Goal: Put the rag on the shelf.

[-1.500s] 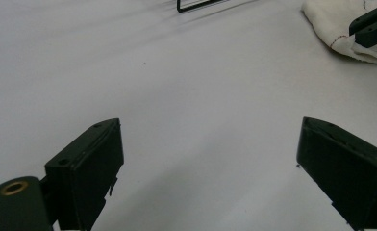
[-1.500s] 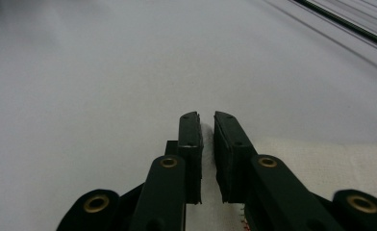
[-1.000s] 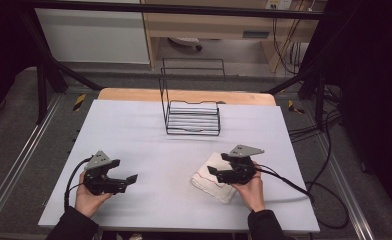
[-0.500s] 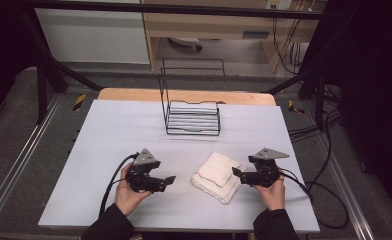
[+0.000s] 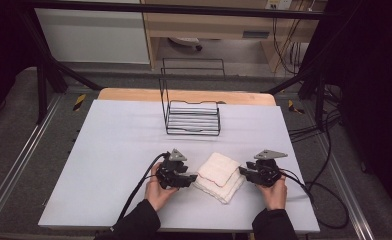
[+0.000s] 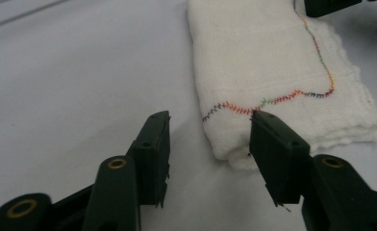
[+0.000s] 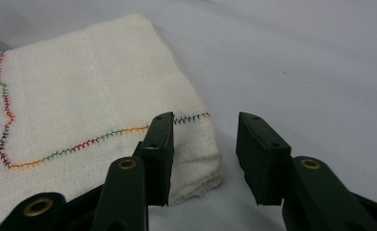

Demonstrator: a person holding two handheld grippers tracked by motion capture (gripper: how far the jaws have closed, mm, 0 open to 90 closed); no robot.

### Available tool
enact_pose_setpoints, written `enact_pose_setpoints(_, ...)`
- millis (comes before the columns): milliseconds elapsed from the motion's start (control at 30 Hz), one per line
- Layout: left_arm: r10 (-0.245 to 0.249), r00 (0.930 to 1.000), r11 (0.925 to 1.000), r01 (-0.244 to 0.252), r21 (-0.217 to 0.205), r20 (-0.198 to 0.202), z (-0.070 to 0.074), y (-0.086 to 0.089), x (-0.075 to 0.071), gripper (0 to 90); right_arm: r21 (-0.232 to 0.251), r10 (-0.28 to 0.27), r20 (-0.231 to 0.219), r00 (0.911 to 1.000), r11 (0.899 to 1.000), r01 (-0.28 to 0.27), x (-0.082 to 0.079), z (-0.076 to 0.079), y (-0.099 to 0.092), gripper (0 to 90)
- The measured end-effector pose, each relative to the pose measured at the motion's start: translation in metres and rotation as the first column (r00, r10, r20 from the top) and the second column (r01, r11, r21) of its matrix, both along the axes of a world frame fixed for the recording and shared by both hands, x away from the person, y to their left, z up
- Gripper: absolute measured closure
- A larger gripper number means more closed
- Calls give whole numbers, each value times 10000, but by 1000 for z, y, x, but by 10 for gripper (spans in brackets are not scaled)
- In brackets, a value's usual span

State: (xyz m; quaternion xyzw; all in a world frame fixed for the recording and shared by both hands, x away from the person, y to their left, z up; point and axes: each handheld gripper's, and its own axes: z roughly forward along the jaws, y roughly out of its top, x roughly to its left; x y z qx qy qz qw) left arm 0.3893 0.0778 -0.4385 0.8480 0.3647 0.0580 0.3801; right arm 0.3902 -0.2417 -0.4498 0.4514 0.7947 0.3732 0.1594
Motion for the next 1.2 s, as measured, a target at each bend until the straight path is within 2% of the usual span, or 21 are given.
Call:
enact_pose_setpoints(33,50,10000,10000,-50,-8,-76,-2,-2,0,523,46,-46,-173,9998,10000,47,0,0,0,623)
enact_pose_setpoints(167,-38,9996,10000,36,-83,-270,-5,-5,2,590,221,-14,-389,9992,9998,23,1,-1,1,672)
enact_pose_setpoints(233,-115,9988,9999,109,-132,-481,-6,-6,3,625,501,-131,-696,9975,9986,166,1,-1,0,694)
enact_pose_setpoints(333,-254,9965,9992,229,-321,-802,-8,-8,3,723,750,-205,-945,9953,9968,276,2,-2,0,741)
enact_pose_setpoints(500,-295,9964,9994,279,-213,-793,-6,-7,1,824,985,-302,-1282,9913,9942,430,2,0,1,817)
enact_pose_setpoints(633,-298,9967,9994,284,-202,-754,-2,-4,-4,836,710,-176,-1022,9946,9972,250,2,2,6,823)
enact_pose_setpoints(700,-328,9976,9994,324,-74,-611,1,1,-9,839,663,-16,-862,9963,9978,74,1,5,11,824)
enact_pose_setpoints(767,-325,9979,9995,325,-20,-552,4,8,-13,839,854,237,-672,9975,9962,-179,3,8,23,824)
enact_pose_setpoints(833,-284,9983,9996,285,3,-518,6,16,-19,839,921,331,-633,9974,9954,-272,3,9,25,824)
enact_pose_setpoints(967,-15,9992,10000,13,-69,-391,6,38,-30,838,1030,832,-613,9946,9917,-766,5,9,43,823)
enact_pose_setpoints(1000,85,9993,9999,-89,-105,-370,6,42,-32,838,1002,1087,-545,9926,9896,-1029,5,8,54,823)
enact_pose_setpoints(1133,280,9993,9996,-279,66,-266,5,58,-37,837,1120,1278,-407,9910,9861,-1226,7,8,65,822)
enact_pose_setpoints(1200,358,9986,9994,-357,26,-394,4,64,-40,834,1117,1414,-303,9895,9842,-1372,8,8,72,822)
